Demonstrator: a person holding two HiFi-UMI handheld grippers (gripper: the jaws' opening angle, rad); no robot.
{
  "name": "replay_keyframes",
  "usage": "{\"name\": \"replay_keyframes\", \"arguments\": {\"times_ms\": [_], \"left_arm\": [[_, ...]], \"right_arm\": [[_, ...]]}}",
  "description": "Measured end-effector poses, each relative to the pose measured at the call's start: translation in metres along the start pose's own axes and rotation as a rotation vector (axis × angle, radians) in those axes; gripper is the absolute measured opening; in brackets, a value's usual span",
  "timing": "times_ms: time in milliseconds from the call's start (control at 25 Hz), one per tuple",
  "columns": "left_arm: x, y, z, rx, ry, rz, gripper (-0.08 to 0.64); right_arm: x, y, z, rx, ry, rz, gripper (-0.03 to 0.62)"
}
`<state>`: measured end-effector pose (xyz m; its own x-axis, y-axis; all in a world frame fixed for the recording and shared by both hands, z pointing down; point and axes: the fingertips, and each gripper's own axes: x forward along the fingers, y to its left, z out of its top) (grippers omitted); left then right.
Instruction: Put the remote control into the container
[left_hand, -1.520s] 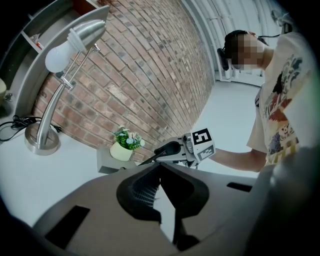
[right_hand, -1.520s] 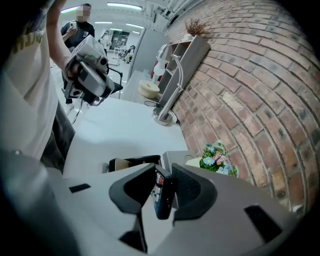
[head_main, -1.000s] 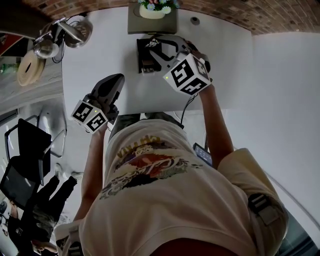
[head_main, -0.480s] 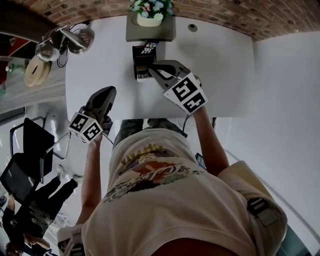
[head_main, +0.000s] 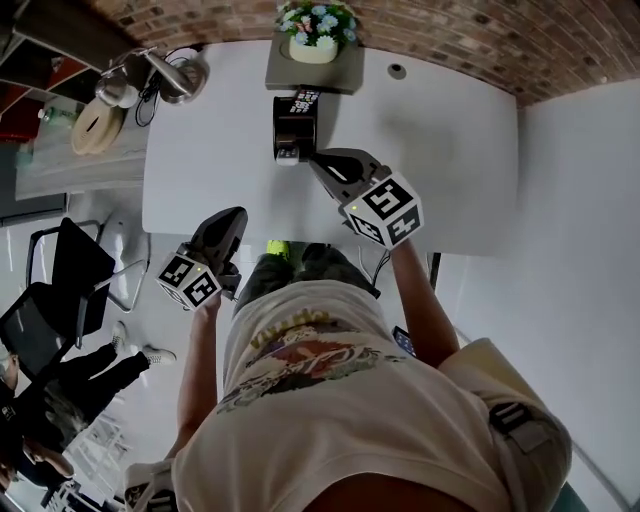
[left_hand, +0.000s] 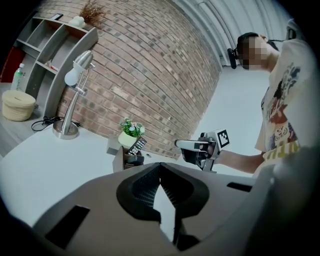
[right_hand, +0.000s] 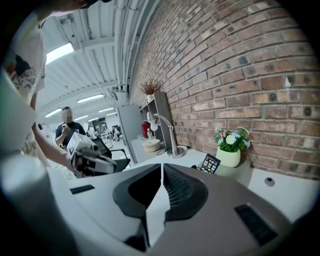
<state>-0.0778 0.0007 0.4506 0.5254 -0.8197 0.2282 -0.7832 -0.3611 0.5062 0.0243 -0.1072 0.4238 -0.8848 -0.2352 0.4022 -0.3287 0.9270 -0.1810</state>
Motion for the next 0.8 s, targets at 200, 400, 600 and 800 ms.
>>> {"name": "replay_keyframes", "arguments": {"times_ms": [200,400,600,800], "left_arm": [[0.002,-0.022,0.001,0.021,-0.008,-0.091,0.006],[-0.022,-0.038,-0.005,0.055,-0.017,-0.170,0.005],[-0.057,-0.042,-0.025,0.067,0.009,-0.229,0.006],[-0.073,-0.050,-0.025,0.068,-0.010,-0.281,0.005]], "right_arm": [[-0.020,0.021,0.003,0.157,-0.102,-0.003,0.023],[-0.038,0.056,-0.002,0.206,-0.147,-0.094,0.023],[-0.047,0.104,-0.007,0.201,-0.154,-0.187,0.023],[-0.057,0.131,-0.010,0.146,-0.123,-0.265,0.011]]}}
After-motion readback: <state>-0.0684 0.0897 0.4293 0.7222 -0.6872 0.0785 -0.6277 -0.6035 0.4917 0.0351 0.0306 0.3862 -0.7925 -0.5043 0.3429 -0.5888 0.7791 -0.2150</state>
